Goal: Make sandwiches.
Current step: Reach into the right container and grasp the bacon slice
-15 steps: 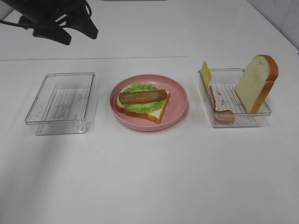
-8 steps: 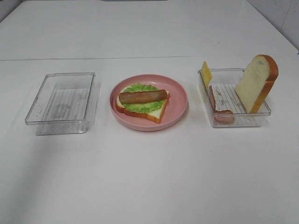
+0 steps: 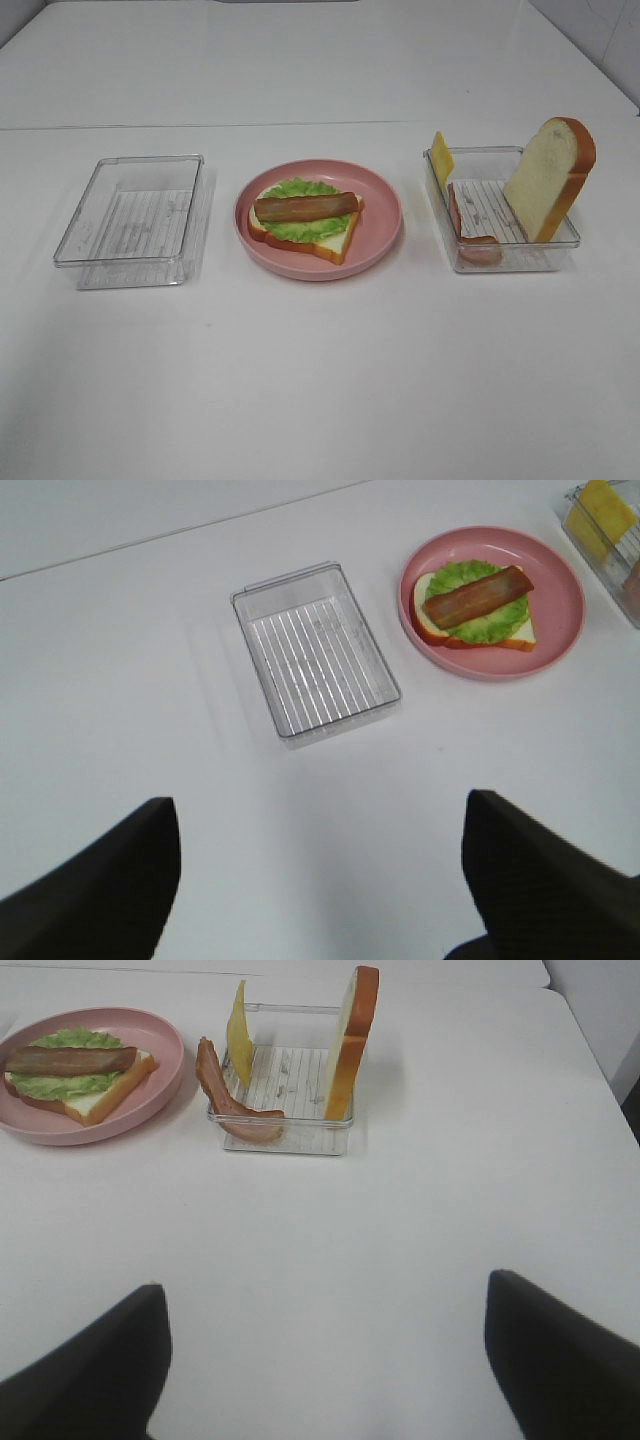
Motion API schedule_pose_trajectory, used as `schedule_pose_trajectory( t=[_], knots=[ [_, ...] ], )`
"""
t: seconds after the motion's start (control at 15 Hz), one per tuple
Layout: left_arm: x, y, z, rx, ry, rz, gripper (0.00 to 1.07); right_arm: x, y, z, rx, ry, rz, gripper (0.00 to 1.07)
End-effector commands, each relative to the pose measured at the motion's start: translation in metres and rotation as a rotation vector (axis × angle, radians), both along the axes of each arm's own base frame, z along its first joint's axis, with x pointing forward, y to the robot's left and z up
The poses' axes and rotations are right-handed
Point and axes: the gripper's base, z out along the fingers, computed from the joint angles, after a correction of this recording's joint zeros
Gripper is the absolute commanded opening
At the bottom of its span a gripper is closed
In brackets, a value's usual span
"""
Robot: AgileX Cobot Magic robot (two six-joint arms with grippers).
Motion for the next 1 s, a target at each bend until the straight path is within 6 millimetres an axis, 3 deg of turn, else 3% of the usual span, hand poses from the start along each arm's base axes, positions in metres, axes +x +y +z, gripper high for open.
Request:
schedule_pose_trajectory(
  t=[0.07, 0.33, 0.4, 0.6, 0.8, 1.0],
  knots=[
    [-0.044, 0.008, -0.023, -0.003, -0.020, 0.002, 0.75, -0.001, 0.000, -0.001, -0.007, -0.019, -0.005, 0.80],
    [-0.090, 0.017, -0.073, 0.017, -0.062, -0.002, 0.75, -0.001, 0.000, -0.001, -0.007, -0.019, -0.005, 0.80],
    [-0.109, 0.021, -0.096, 0.007, -0.088, 0.002, 0.75, -0.001, 0.000, -0.001, -0.007, -0.019, -0.005, 0.80],
    [-0.138, 0.026, -0.128, -0.028, -0.180, 0.016, 0.75, -0.001, 0.000, 0.000, -0.006, -0.023, -0.004, 0.80],
    [-0.150, 0.028, -0.148, -0.033, -0.233, 0.016, 0.75, 0.006, 0.001, 0.014, 0.016, -0.094, -0.001, 0.80],
    [-0.142, 0.026, -0.156, -0.040, -0.210, 0.012, 0.75, 0.045, 0.002, 0.032, 0.065, -0.162, -0.012, 0.79]
  ],
)
